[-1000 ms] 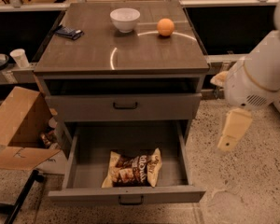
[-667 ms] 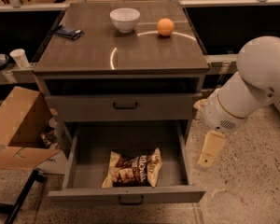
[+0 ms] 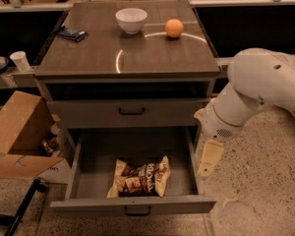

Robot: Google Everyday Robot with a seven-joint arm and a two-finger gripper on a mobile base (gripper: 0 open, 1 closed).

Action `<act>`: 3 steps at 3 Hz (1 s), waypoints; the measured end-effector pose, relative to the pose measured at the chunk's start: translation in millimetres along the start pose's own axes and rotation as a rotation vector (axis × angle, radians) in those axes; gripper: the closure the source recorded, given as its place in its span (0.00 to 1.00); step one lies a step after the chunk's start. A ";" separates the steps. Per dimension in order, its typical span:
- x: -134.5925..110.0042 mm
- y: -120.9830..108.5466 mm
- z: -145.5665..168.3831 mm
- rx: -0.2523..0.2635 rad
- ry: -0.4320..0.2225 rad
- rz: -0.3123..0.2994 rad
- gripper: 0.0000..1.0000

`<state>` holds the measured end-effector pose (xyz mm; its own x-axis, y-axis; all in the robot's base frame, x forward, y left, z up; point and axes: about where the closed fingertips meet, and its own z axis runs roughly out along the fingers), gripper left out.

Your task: Pick brown chip bag from middle drawer and place on counter

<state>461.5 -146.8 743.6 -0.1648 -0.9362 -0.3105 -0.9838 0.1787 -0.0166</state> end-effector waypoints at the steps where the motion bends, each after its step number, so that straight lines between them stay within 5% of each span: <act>1: -15.0 -6.7 57.6 -0.046 0.013 -0.035 0.00; 3: -53.4 -9.7 155.4 -0.158 -0.014 -0.074 0.00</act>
Offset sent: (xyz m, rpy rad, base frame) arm 0.0337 0.1072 -0.1443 0.0386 0.1333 0.1477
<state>490.9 -51.5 612.6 -0.0916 -0.9405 -0.3271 -0.9923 0.0587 0.1091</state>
